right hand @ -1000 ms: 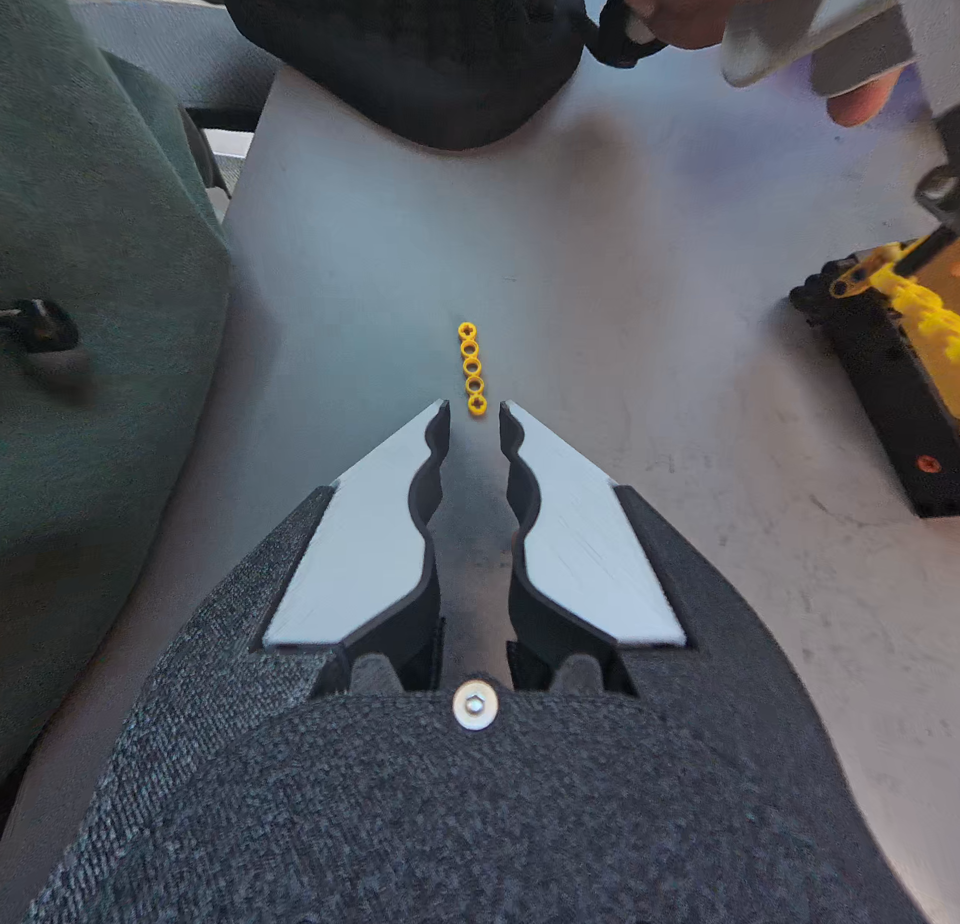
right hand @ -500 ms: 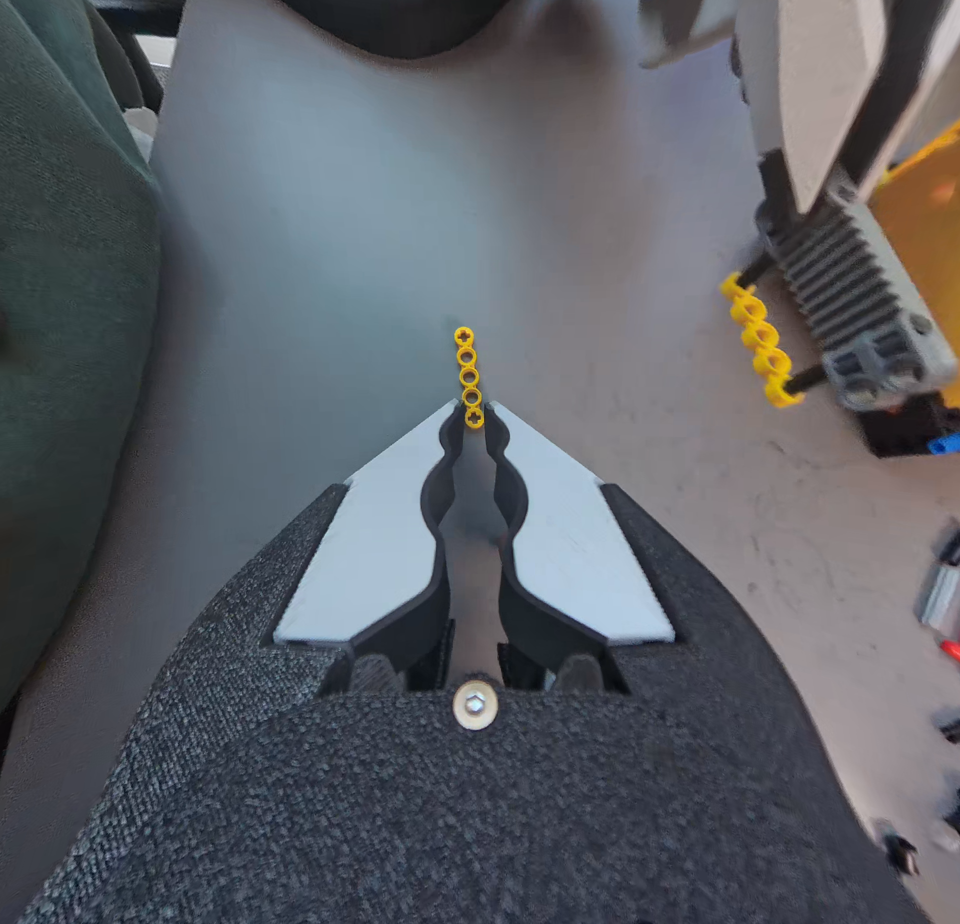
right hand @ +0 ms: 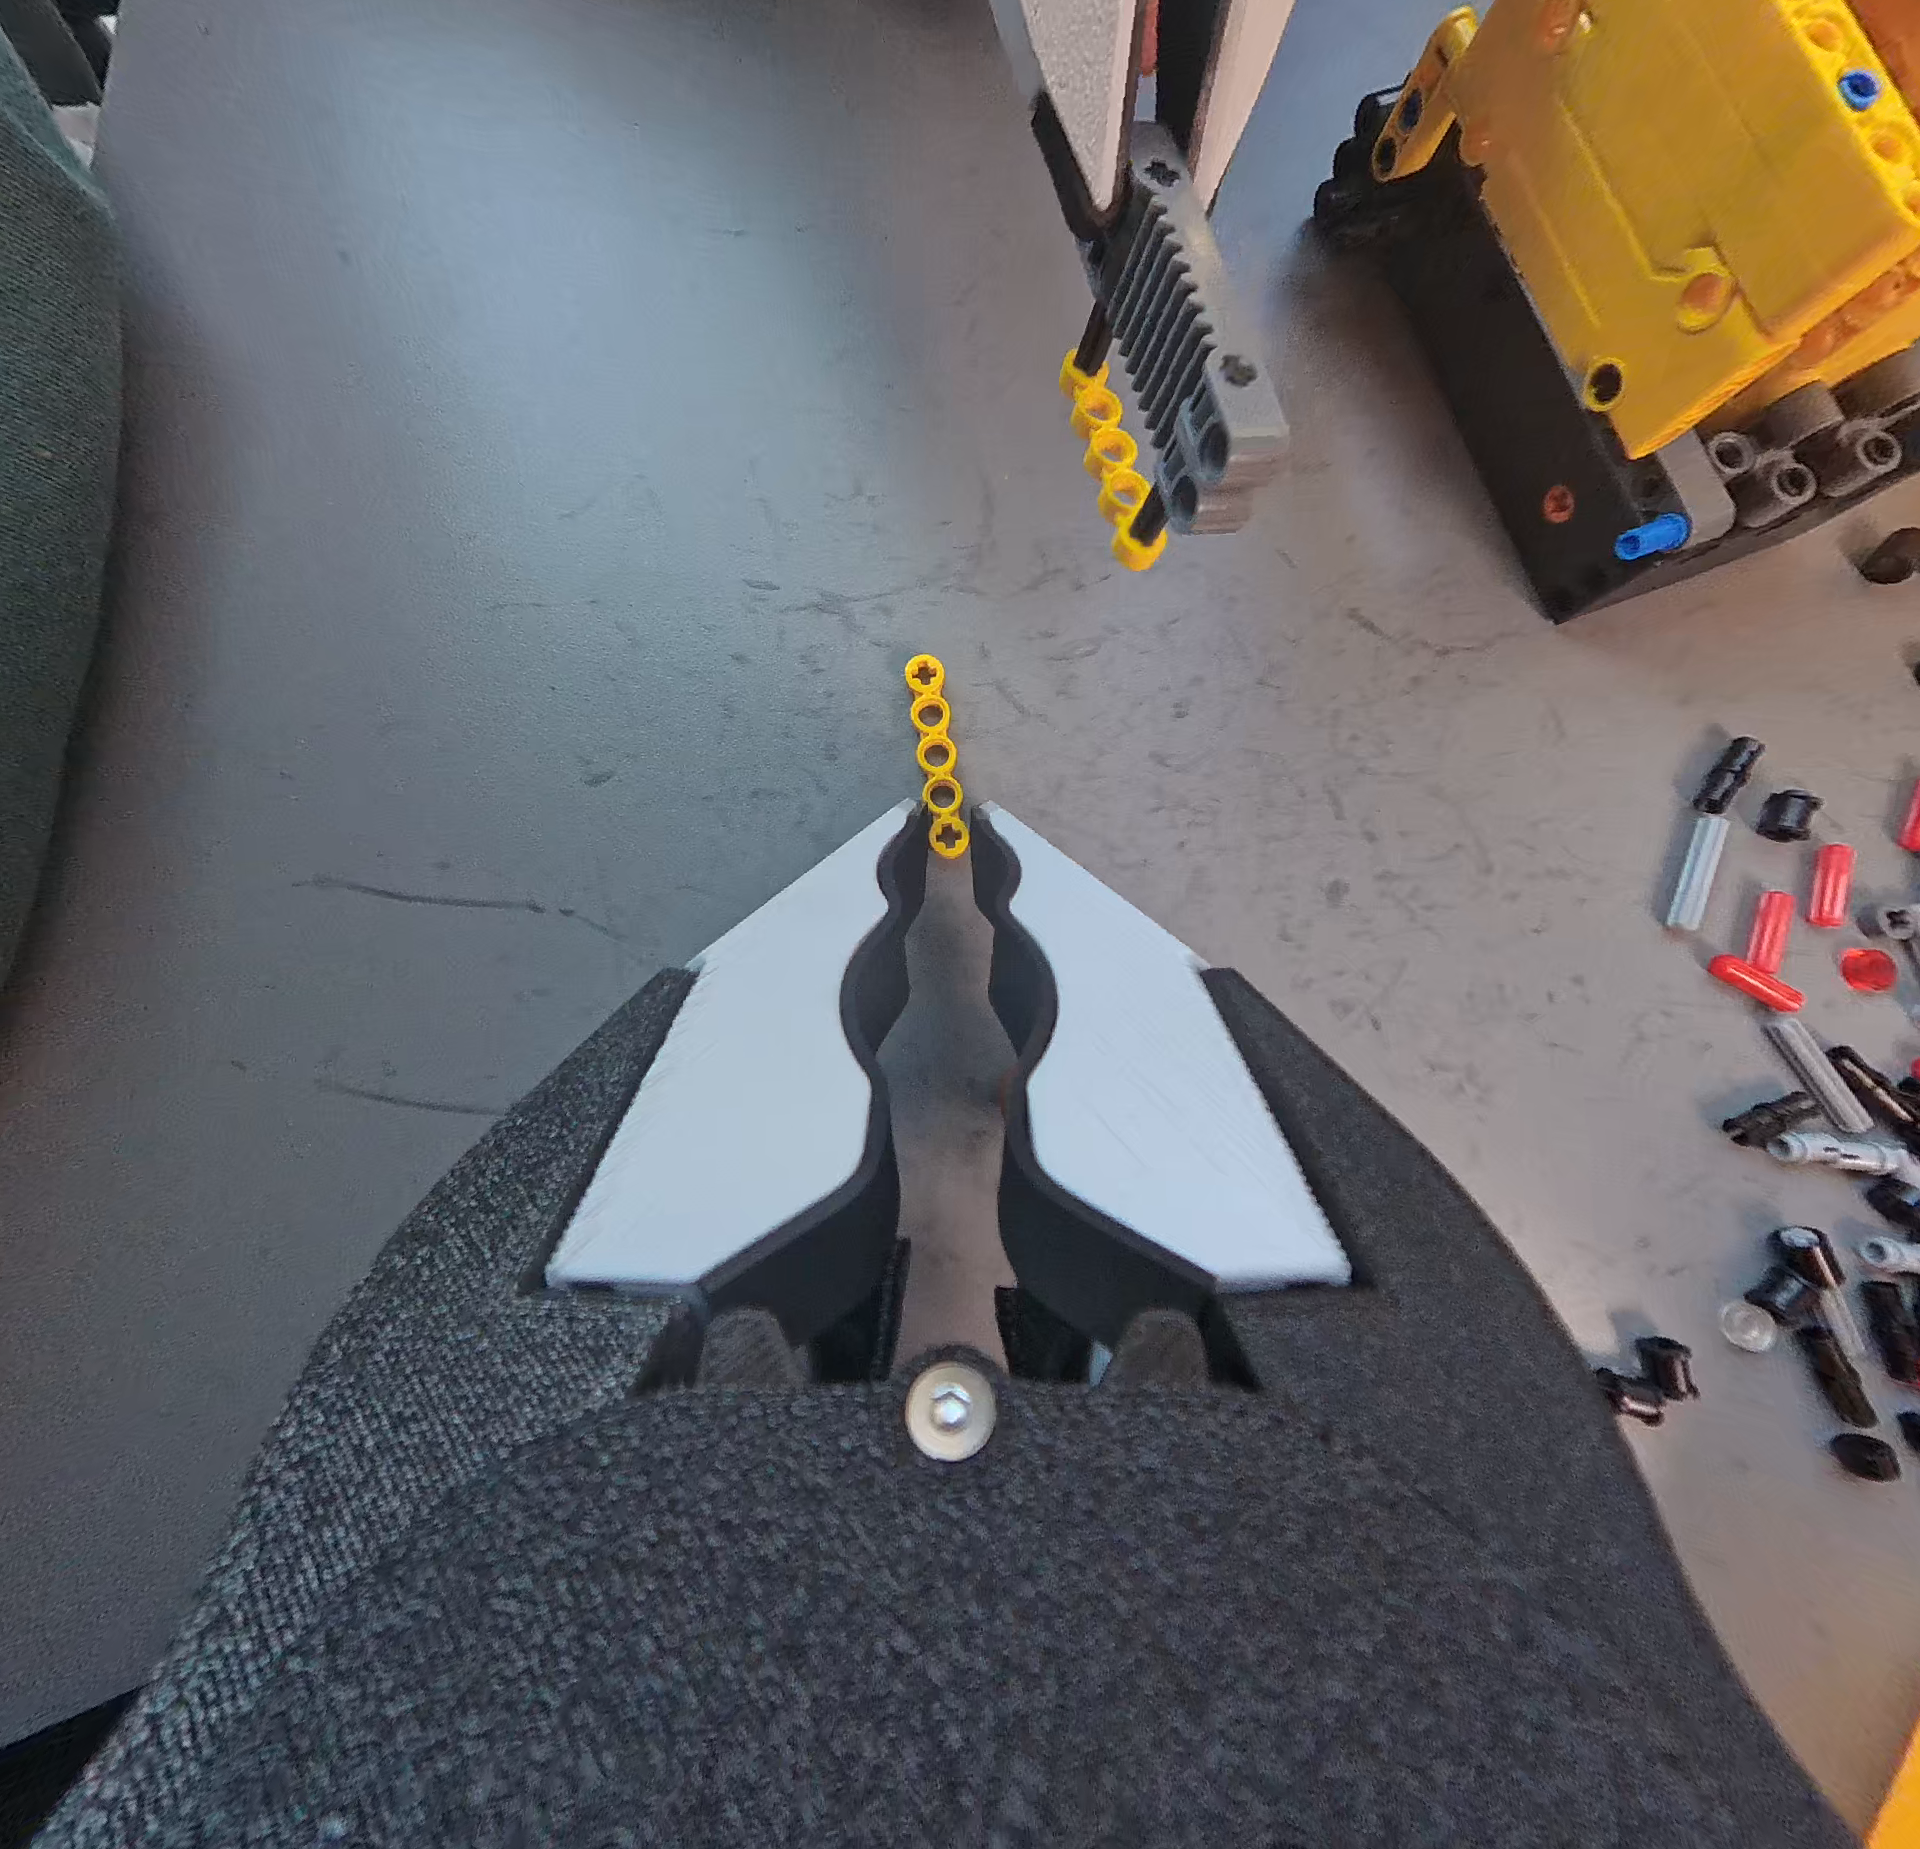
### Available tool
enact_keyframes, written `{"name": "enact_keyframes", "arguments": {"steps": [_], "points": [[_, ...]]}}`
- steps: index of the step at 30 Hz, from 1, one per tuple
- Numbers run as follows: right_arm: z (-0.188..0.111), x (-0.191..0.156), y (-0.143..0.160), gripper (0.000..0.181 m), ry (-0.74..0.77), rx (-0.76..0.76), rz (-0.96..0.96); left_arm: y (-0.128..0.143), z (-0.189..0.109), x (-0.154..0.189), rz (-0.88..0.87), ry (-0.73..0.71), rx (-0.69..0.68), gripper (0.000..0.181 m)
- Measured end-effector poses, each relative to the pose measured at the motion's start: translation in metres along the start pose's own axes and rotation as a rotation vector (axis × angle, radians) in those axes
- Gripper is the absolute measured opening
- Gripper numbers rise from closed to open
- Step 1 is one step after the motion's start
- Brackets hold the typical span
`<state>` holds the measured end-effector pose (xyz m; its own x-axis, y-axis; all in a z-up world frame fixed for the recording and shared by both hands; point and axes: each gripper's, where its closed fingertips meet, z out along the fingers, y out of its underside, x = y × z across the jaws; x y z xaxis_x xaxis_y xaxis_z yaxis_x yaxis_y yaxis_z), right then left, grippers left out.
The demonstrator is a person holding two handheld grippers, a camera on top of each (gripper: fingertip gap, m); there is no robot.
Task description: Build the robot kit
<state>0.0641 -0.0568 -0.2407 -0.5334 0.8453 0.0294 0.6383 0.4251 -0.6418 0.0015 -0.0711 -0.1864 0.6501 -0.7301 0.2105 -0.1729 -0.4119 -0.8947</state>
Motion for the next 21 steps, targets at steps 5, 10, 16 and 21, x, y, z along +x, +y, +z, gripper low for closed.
{"name": "enact_keyframes", "arguments": {"steps": [5,10,16,21], "points": [[-0.009,0.007,-0.002,0.016,0.037,0.032,-0.005,0.000,0.002,0.003,0.009,0.010,-0.003,0.007],[-0.040,0.020,-0.010,0.018,0.084,0.155,0.037,-0.001,0.007,0.010,0.025,0.027,-0.012,0.007],[-0.038,0.014,-0.019,0.019,0.059,0.212,0.021,0.004,0.026,0.020,0.062,0.021,-0.095,0.007],[-0.026,0.011,-0.019,0.017,0.029,0.202,0.020,0.008,0.036,0.024,0.059,-0.002,-0.126,0.007]]}}
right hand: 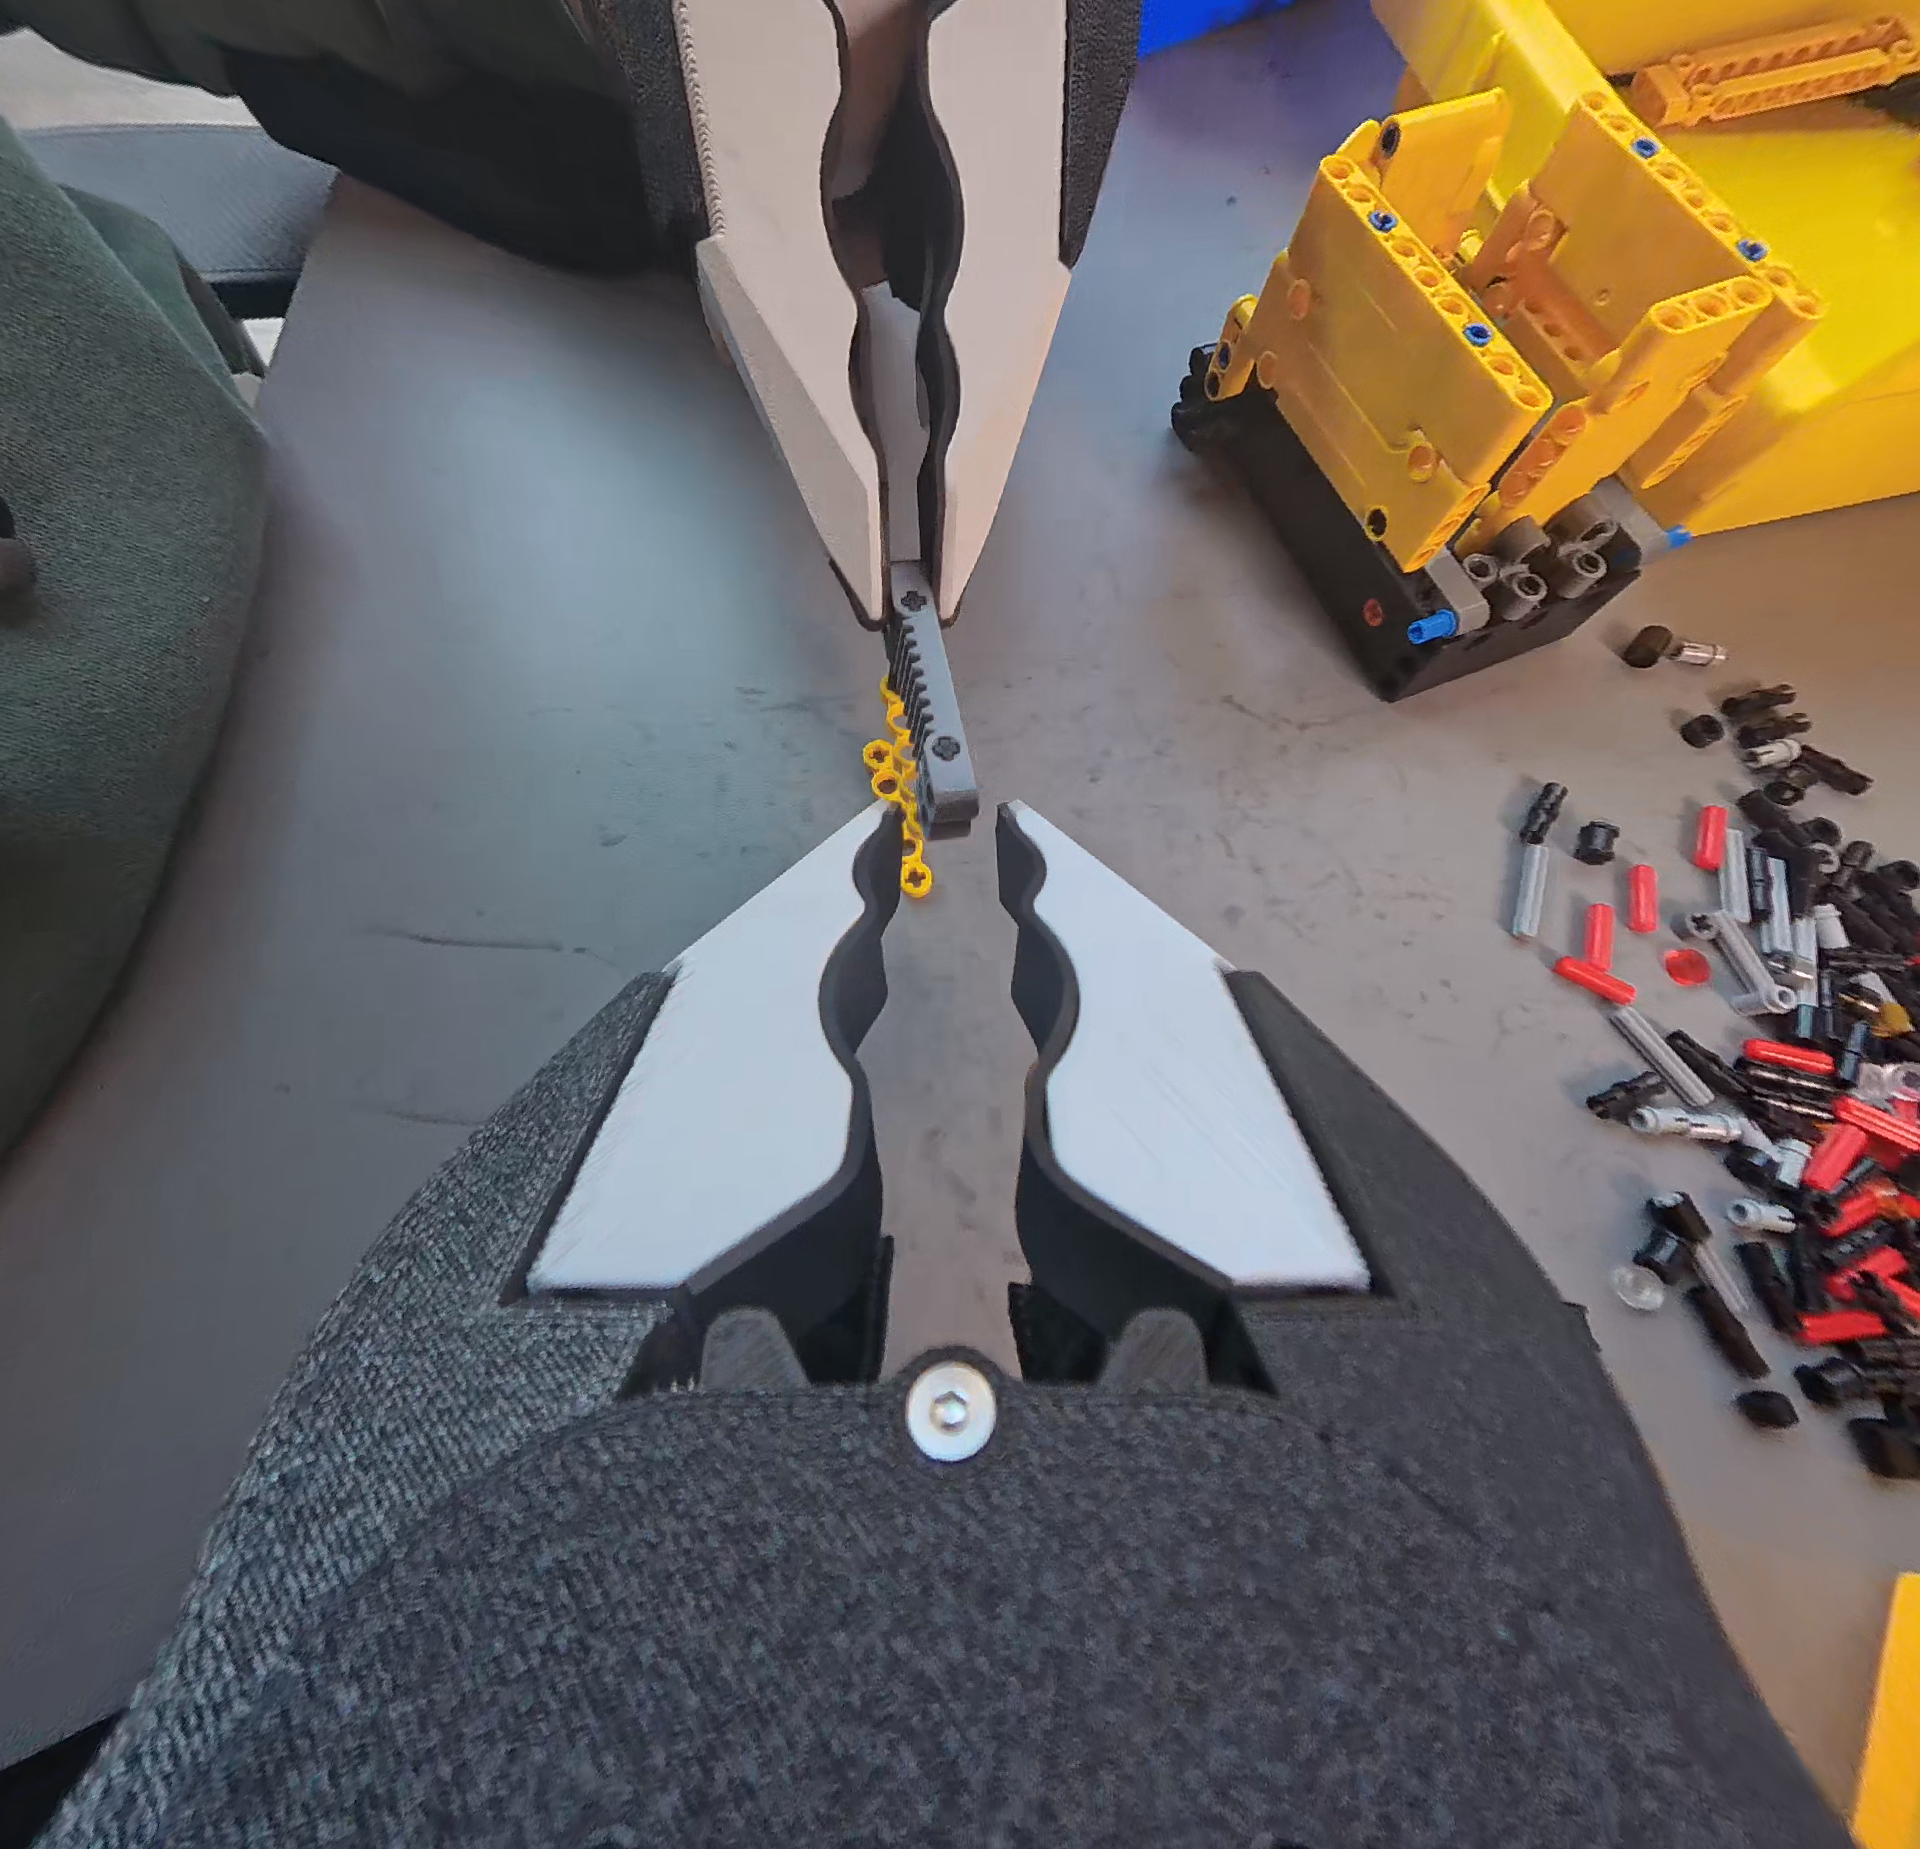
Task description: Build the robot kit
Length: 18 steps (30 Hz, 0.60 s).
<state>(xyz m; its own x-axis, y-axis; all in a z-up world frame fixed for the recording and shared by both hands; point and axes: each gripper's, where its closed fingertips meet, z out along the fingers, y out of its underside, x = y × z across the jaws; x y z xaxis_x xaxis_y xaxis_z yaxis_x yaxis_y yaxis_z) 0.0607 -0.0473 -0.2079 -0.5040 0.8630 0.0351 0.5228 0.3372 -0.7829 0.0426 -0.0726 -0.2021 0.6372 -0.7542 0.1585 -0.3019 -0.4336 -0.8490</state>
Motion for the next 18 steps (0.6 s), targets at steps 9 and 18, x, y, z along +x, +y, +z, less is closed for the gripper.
{"name": "enact_keyframes", "arguments": {"steps": [9,18], "points": [[0.003,-0.005,0.007,0.010,-0.058,-0.017,0.014,0.005,0.011,0.005,0.015,-0.035,-0.057,0.007],[0.006,-0.005,0.012,0.009,-0.063,-0.037,0.008,0.008,0.013,0.005,0.017,-0.047,-0.079,0.007]]}}
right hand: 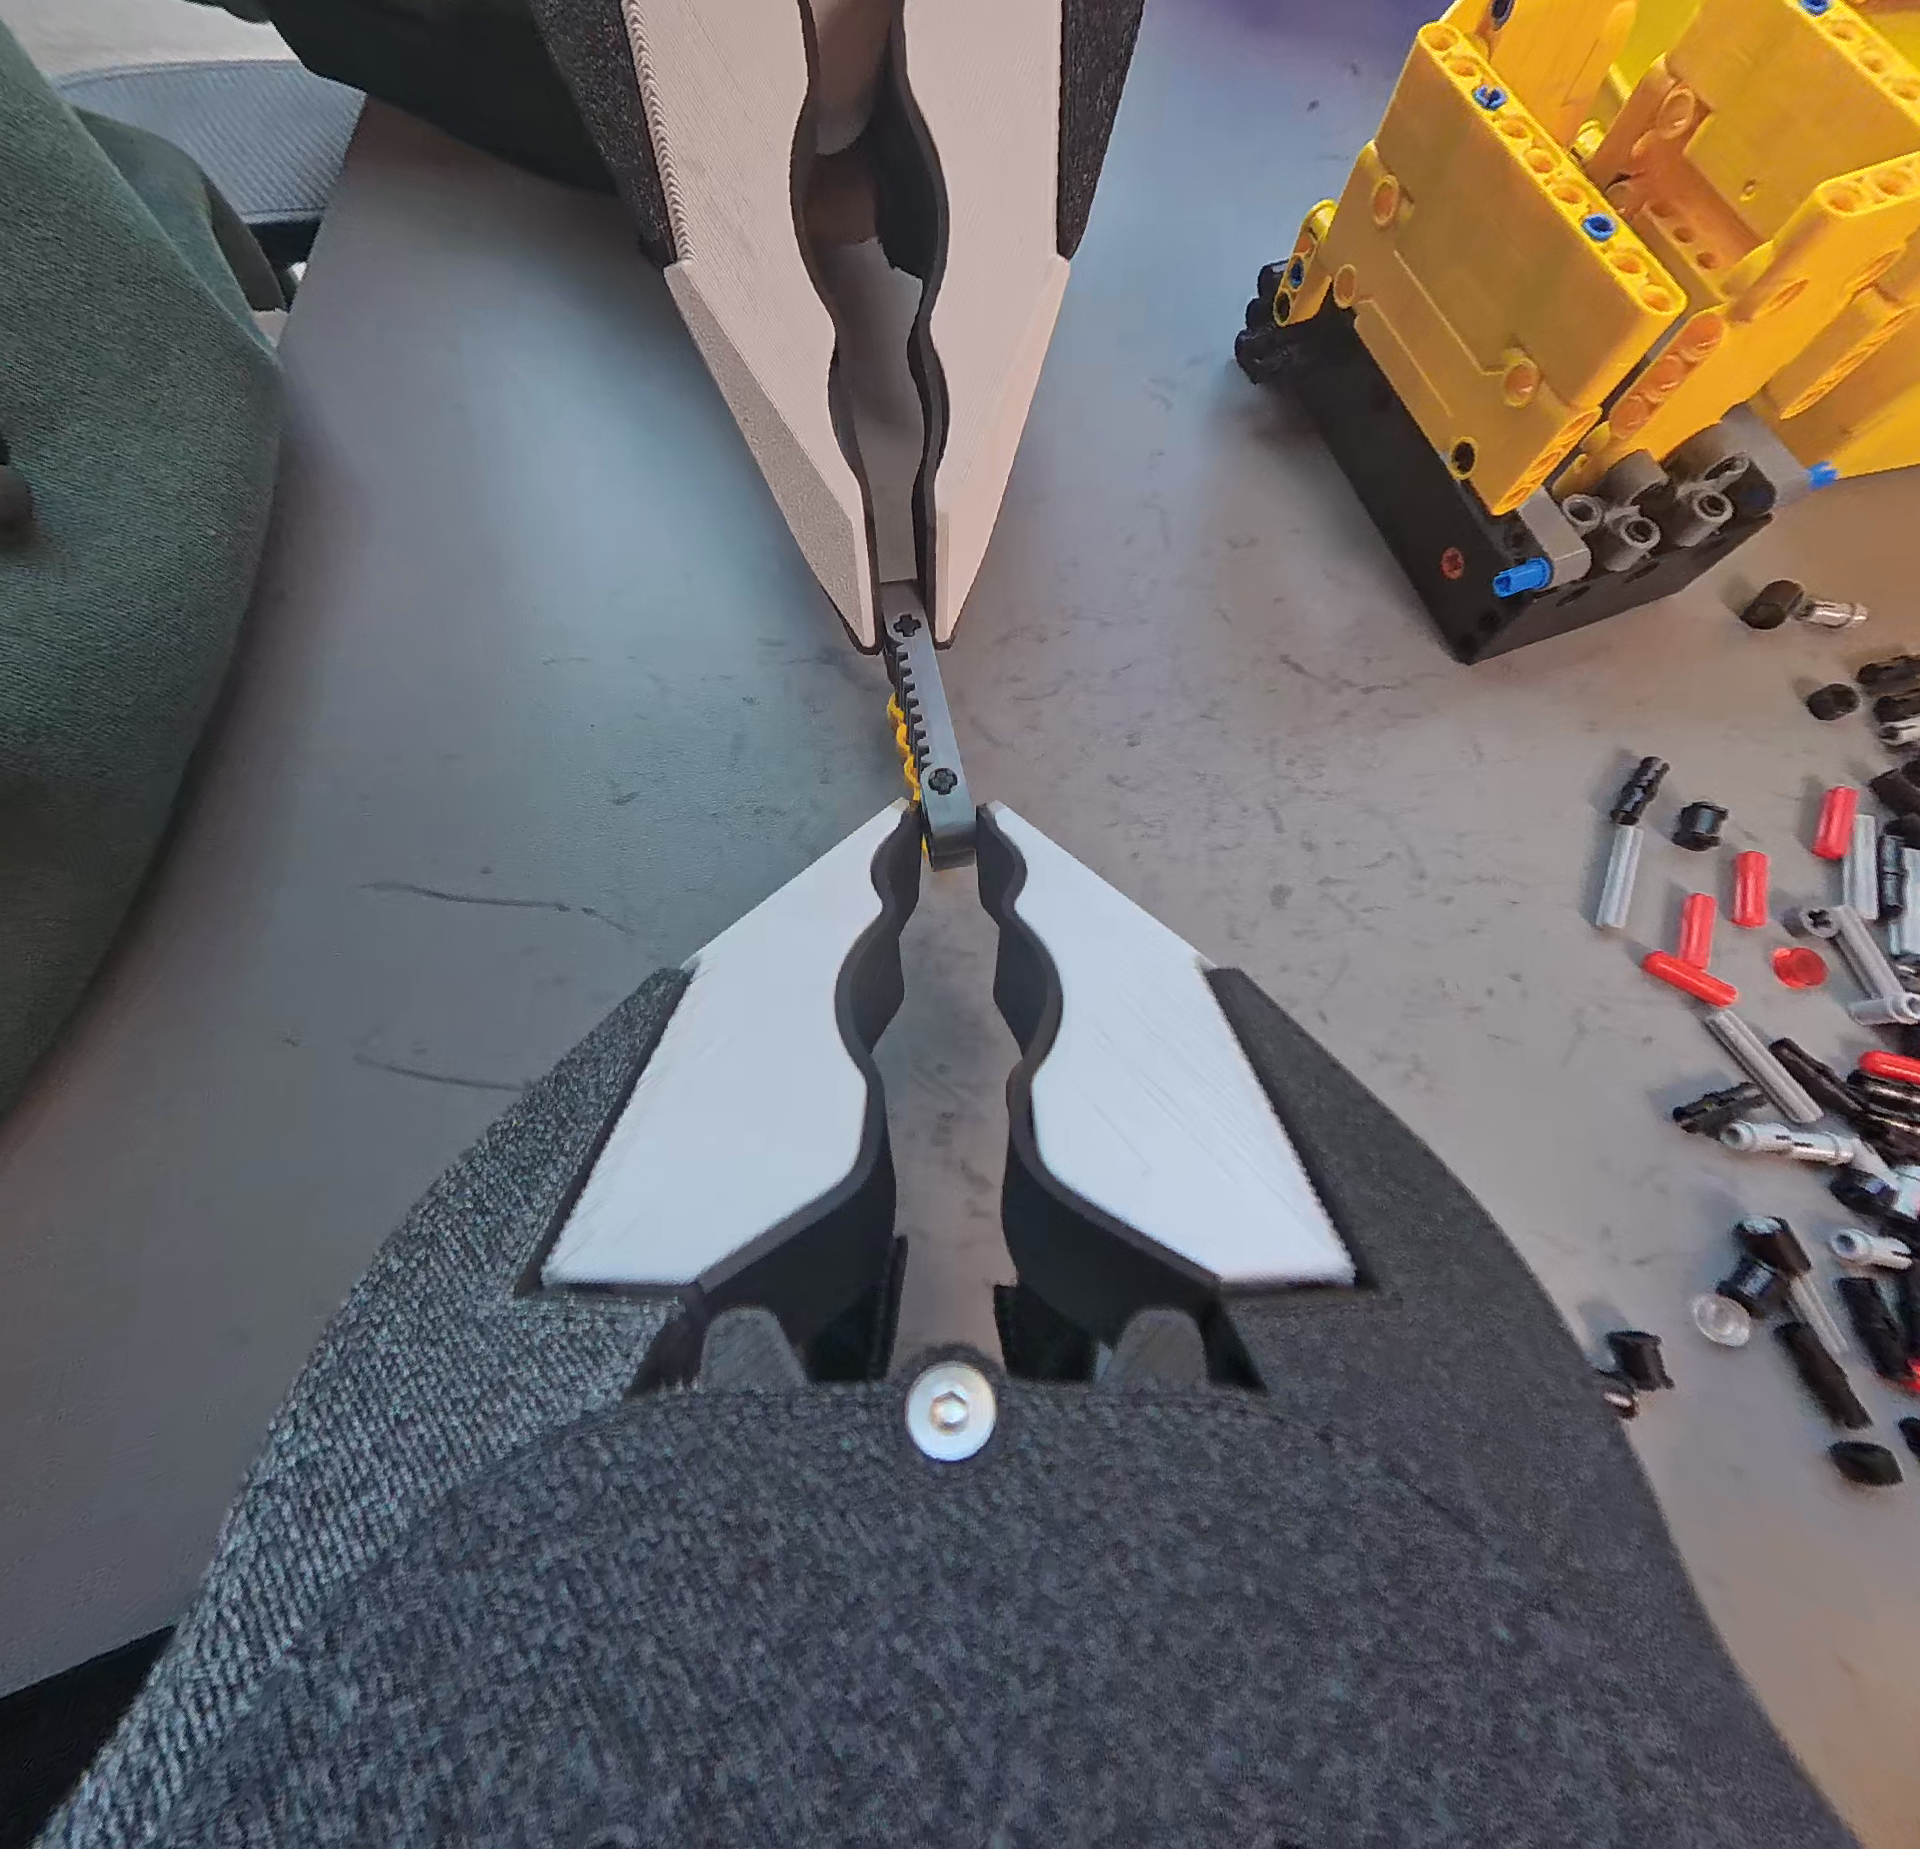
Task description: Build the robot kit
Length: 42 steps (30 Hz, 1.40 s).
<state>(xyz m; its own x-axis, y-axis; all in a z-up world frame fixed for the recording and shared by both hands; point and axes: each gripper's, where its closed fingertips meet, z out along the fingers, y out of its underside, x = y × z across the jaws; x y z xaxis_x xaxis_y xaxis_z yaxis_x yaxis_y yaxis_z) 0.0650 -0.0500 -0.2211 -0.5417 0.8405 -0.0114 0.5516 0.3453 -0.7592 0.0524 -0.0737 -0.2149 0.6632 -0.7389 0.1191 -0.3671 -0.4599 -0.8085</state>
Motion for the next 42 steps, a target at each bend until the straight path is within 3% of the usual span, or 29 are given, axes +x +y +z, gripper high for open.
{"name": "enact_keyframes", "arguments": {"steps": [12,19,26,42], "points": [[0.000,0.002,-0.002,0.010,0.007,-0.007,-0.032,0.001,-0.001,-0.001,0.027,-0.034,-0.013,0.007],[-0.006,0.004,-0.001,0.020,0.005,0.004,-0.038,-0.011,-0.018,-0.017,-0.022,-0.088,0.072,0.007],[0.014,0.002,0.013,0.013,0.020,-0.123,-0.063,-0.015,-0.032,-0.028,-0.046,-0.121,0.131,0.007],[0.013,-0.002,0.015,0.006,0.210,-0.223,0.132,-0.010,-0.025,-0.020,-0.020,-0.084,0.108,0.007]]}}
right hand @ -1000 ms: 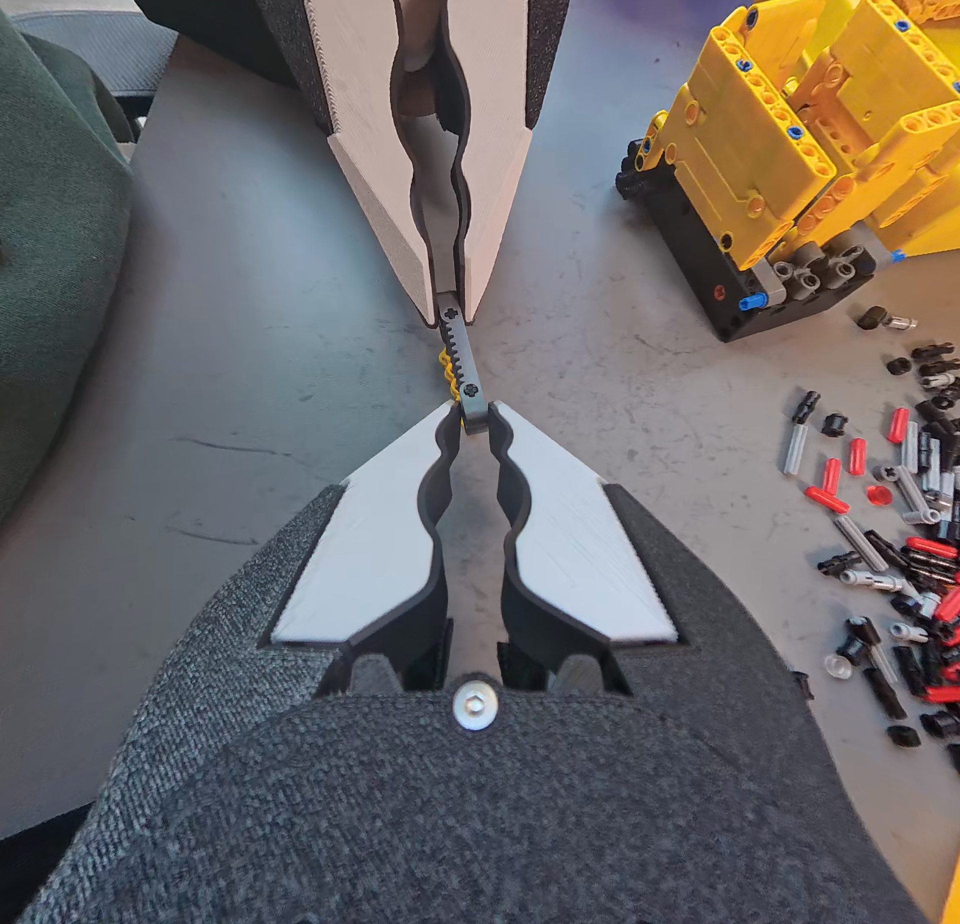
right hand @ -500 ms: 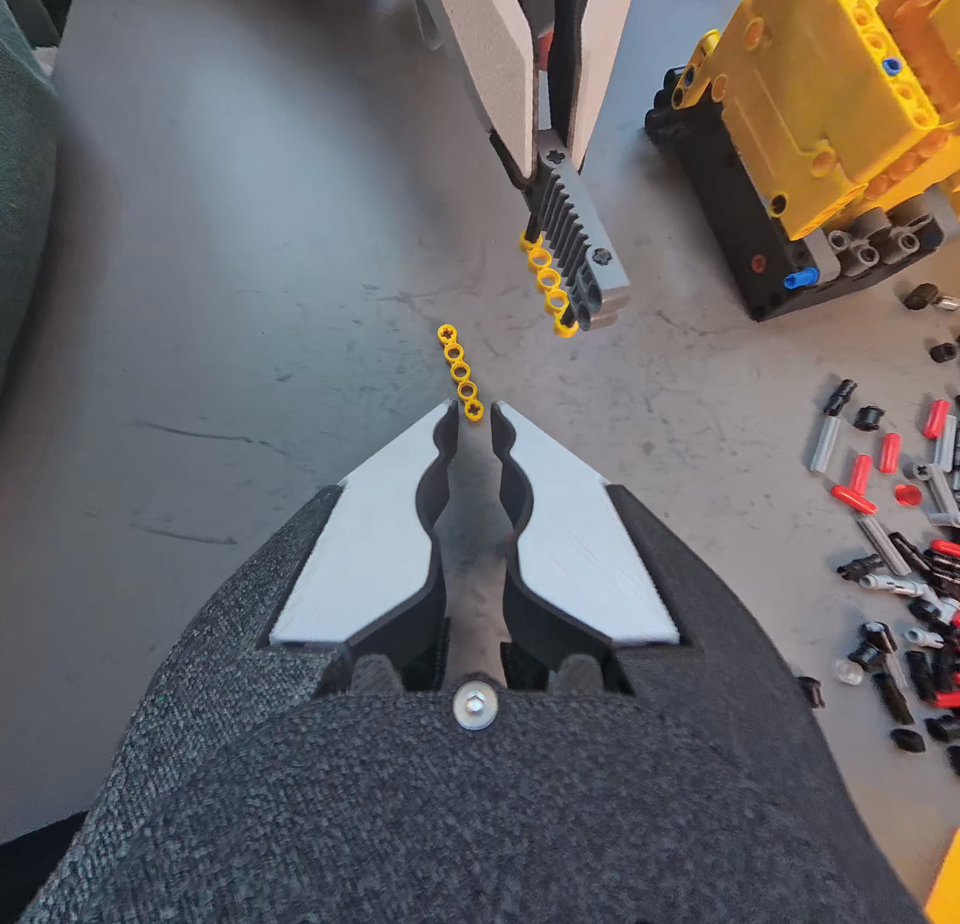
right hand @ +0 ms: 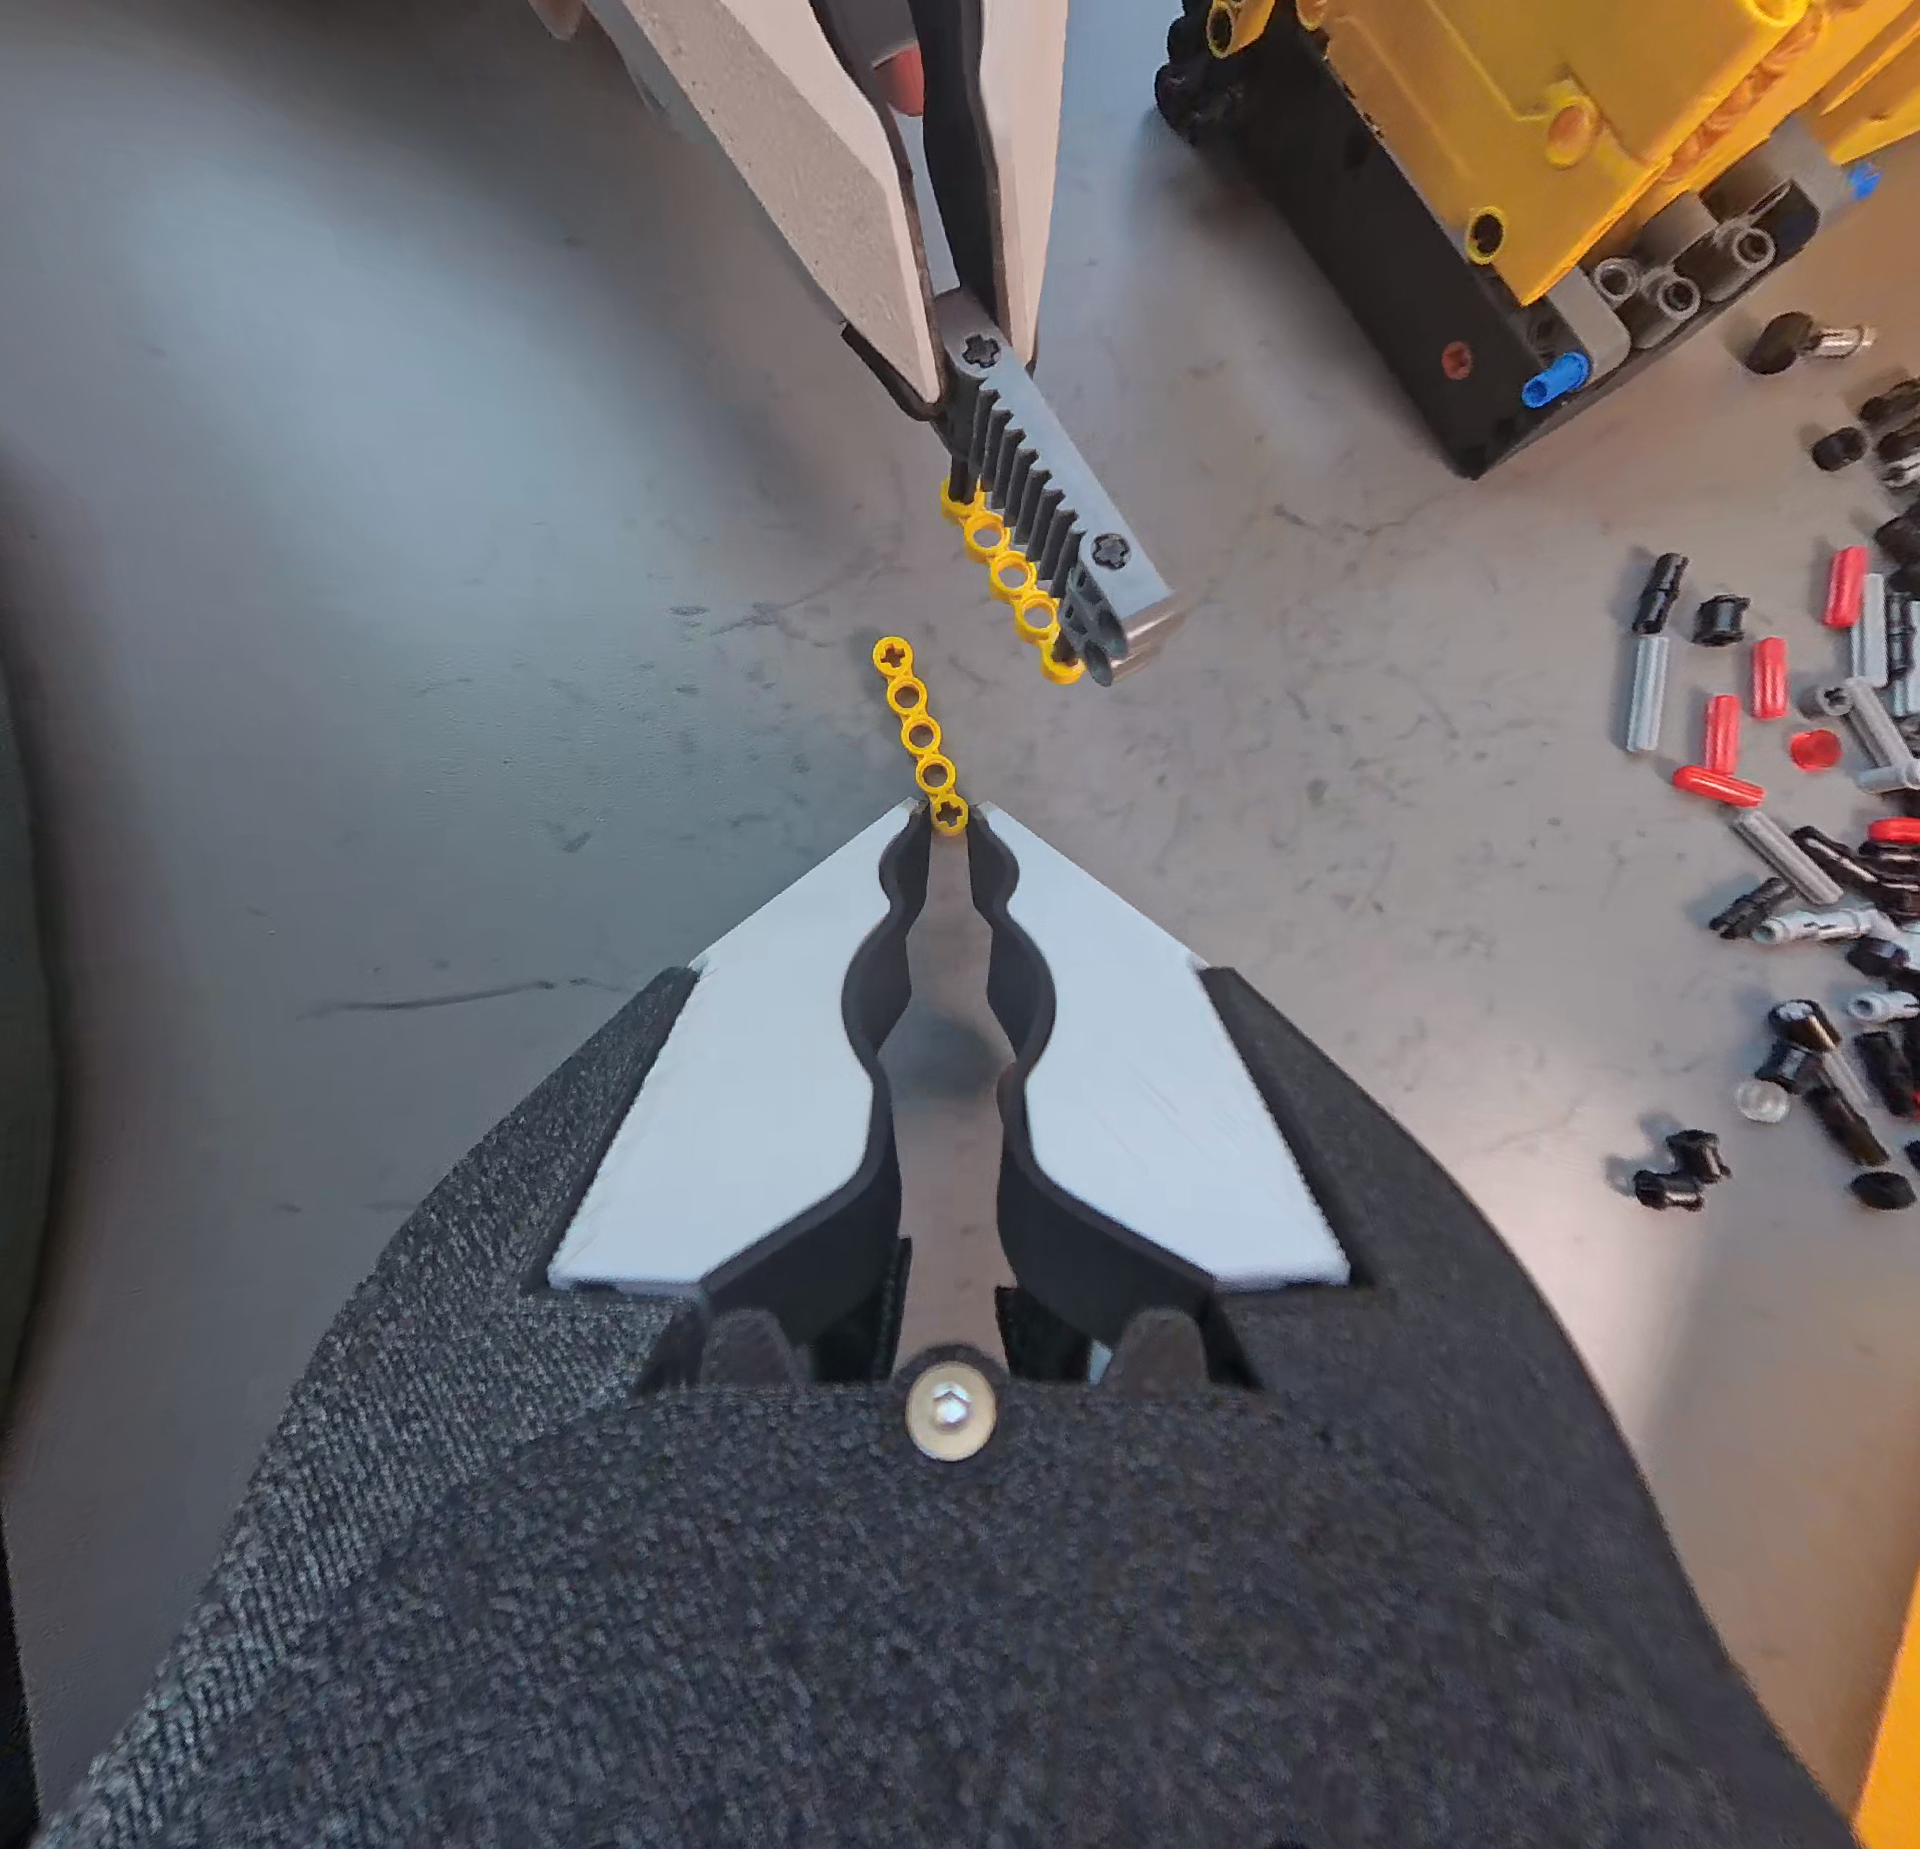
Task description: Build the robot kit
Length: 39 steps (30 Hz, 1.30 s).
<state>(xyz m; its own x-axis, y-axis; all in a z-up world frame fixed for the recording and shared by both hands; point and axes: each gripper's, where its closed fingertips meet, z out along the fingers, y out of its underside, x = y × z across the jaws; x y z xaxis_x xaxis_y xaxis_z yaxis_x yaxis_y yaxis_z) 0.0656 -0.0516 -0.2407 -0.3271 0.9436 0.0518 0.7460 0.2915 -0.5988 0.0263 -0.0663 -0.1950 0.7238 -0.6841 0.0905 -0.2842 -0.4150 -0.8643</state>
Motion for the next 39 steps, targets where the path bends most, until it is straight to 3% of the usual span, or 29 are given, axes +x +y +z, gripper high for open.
{"name": "enact_keyframes", "arguments": {"steps": [12,18,22,27,39], "points": [[-0.007,-0.008,-0.001,0.014,-0.037,0.020,0.035,0.002,0.004,0.006,0.014,0.036,-0.006,0.007],[-0.026,0.005,-0.012,0.026,-0.042,0.195,-0.150,0.003,0.007,0.020,0.042,0.116,-0.028,0.007],[-0.029,0.000,-0.022,0.021,-0.120,0.290,-0.151,0.008,0.011,0.023,0.070,0.150,-0.066,0.007],[-0.022,-0.003,-0.018,0.010,-0.130,0.256,-0.171,0.009,0.015,0.024,0.081,0.154,-0.076,0.007],[-0.019,-0.004,-0.012,0.009,-0.150,0.223,-0.154,0.013,0.019,0.024,0.085,0.150,-0.100,0.007]]}}
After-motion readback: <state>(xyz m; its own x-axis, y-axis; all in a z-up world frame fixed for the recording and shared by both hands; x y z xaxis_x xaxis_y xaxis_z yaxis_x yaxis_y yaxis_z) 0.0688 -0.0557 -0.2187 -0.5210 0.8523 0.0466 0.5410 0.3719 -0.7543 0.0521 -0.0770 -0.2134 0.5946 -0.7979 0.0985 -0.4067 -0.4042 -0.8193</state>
